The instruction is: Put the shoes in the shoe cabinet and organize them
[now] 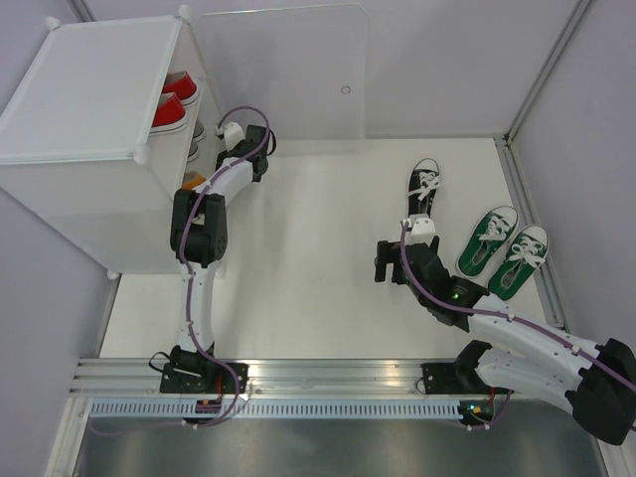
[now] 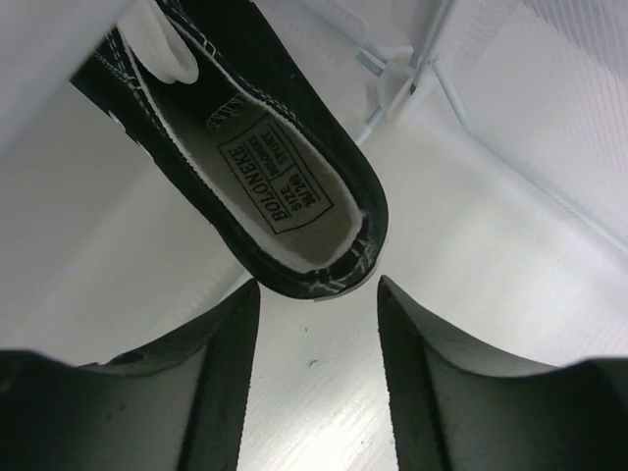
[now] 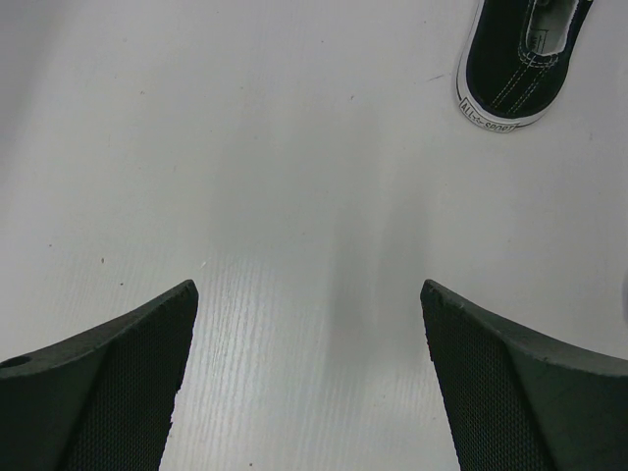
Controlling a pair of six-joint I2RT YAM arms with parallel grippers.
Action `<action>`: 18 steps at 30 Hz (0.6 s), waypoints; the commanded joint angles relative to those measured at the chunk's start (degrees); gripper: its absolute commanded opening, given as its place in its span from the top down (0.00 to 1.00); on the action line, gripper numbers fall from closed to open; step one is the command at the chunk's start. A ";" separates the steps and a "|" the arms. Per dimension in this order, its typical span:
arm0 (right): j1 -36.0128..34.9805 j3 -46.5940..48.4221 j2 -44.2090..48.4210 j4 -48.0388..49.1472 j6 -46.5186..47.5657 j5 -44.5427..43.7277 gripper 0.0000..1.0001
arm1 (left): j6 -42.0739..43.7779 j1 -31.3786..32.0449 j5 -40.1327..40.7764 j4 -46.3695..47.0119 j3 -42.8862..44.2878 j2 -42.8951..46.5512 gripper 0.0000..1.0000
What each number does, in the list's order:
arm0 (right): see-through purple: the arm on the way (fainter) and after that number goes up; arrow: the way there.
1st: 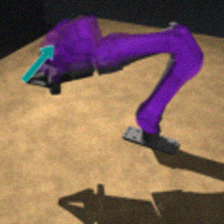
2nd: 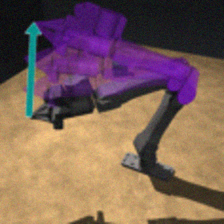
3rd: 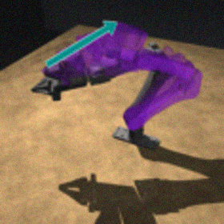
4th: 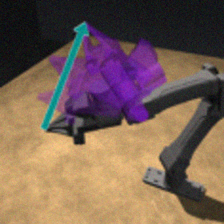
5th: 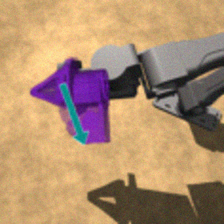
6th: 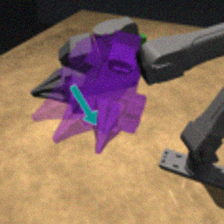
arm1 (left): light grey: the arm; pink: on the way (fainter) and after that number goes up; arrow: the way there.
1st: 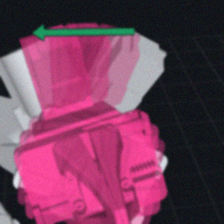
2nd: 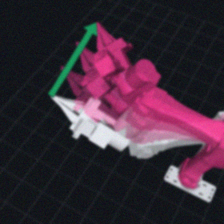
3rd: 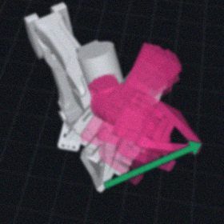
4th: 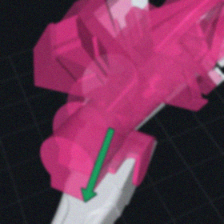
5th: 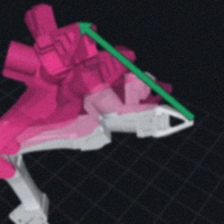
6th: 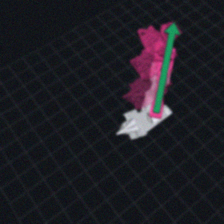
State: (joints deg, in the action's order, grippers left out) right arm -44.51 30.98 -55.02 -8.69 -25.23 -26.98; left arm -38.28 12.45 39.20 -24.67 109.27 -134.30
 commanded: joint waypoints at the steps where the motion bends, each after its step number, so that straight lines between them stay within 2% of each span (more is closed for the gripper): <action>1: -0.05 1.19 0.97 1.74 -0.08 -0.26 0.02 | 3.29 -1.81 1.75 0.14 4.01 -1.66 0.46; 3: -0.05 1.27 0.97 1.74 -0.08 -0.26 0.02 | 3.65 -2.16 1.84 0.14 4.71 -1.75 0.51; 10: -0.05 1.27 0.71 1.83 -0.08 -0.44 0.02 | 11.37 -2.60 7.90 0.32 8.67 -3.42 0.54; 18: -0.05 1.19 0.36 1.92 -0.08 -0.35 0.02 | 14.02 -4.62 8.79 0.14 10.08 -4.83 0.53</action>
State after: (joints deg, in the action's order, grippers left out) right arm -44.51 30.98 -54.92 -8.56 -25.23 -26.98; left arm -28.64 11.88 41.50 -26.09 116.97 -138.21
